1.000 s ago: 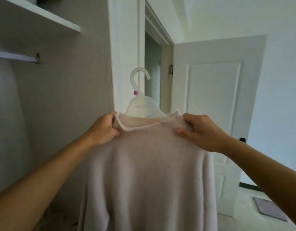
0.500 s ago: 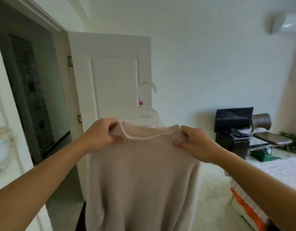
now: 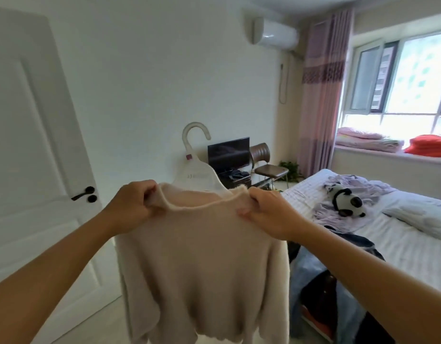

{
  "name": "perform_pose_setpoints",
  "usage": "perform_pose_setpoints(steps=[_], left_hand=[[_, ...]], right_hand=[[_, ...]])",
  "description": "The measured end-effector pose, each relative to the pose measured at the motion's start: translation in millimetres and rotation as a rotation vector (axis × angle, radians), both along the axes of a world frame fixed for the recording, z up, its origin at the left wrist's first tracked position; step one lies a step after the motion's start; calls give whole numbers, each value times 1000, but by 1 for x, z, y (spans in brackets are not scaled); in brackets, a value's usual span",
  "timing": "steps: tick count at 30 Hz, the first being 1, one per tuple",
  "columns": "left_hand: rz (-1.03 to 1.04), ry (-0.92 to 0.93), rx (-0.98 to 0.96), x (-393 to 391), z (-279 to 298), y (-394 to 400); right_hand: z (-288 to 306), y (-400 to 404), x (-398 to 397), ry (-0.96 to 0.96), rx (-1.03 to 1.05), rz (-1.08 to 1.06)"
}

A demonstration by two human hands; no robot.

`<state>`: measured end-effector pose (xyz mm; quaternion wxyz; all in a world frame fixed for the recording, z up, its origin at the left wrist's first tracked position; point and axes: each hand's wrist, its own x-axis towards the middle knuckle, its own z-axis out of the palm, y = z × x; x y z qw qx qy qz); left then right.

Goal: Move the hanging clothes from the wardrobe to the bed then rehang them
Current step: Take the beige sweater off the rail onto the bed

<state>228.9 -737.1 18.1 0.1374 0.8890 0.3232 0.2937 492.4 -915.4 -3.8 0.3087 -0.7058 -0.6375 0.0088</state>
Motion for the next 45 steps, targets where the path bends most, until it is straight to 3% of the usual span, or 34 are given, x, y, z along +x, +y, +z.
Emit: perform_pose_setpoints(steps=[10, 21, 30, 45], left_hand=[[-350, 60, -76, 200, -51, 32], [-688, 172, -208, 365, -124, 97], [-792, 277, -269, 487, -163, 136], [-746, 407, -352, 733, -234, 161]], right_hand=[[-44, -46, 123, -5, -84, -329], [-99, -32, 216, 98, -264, -567], [-127, -6, 303, 135, -358, -656], [-198, 23, 555, 237, -430, -649]])
